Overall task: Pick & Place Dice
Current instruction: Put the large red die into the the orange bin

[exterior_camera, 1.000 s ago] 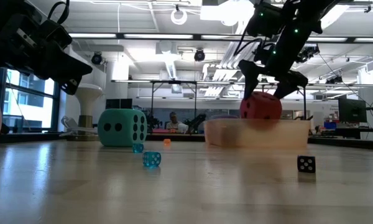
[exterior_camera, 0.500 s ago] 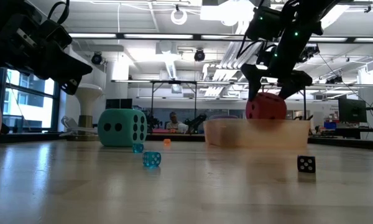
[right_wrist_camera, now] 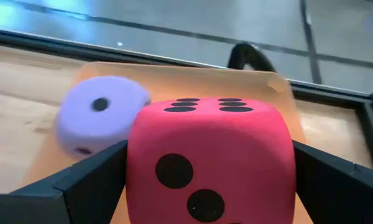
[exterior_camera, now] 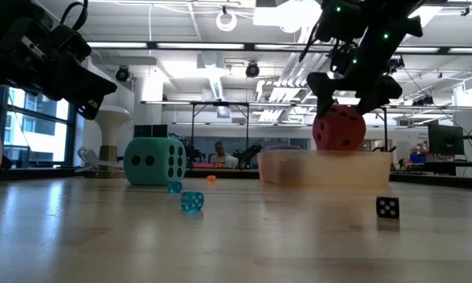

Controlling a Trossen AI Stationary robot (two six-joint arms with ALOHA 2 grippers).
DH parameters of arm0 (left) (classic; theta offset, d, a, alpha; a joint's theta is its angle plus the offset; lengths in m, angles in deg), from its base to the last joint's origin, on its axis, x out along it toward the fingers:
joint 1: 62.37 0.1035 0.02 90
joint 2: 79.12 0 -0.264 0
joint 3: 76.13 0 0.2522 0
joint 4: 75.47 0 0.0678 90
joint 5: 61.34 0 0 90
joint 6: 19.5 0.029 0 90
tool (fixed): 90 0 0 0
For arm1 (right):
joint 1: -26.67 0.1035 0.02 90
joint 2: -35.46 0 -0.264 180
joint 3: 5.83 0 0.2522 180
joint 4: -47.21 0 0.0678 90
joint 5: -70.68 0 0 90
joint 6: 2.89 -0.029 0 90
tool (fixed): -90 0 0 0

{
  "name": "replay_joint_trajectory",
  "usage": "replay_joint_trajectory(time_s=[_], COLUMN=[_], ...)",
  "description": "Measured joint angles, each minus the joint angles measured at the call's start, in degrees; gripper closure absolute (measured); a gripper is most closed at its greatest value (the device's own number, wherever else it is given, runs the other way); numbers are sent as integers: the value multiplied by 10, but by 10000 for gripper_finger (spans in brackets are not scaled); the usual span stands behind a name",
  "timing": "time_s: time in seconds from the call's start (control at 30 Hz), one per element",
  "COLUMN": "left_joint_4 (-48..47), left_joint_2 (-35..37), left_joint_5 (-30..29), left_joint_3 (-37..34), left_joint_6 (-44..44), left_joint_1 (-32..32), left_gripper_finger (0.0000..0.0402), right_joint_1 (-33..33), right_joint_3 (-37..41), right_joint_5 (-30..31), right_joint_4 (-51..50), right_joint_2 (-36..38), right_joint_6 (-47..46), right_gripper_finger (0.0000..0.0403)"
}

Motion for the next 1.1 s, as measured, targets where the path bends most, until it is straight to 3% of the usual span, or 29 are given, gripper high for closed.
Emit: replay_joint_trajectory(time_s=[0.37,0.47,0.6,0.73,1.1], left_joint_4=[7,64,141,189,227], left_joint_2=[0,0,0,1,-32], left_joint_5=[-1,-15,-55,-79,-103], left_joint_3=[0,0,0,0,1], left_joint_6=[2,3,-59,-41,-47], left_joint_1=[0,0,0,0,-10], left_gripper_finger=[399,399,399,399,399], right_joint_1=[10,10,10,10,31], right_joint_3=[0,0,0,0,0], right_joint_5=[12,15,25,28,48], right_joint_4=[9,10,10,25,77], right_joint_2=[0,0,0,0,-47], right_joint_6=[-11,0,6,7,15], right_gripper_finger=[3,3,3,3,3])
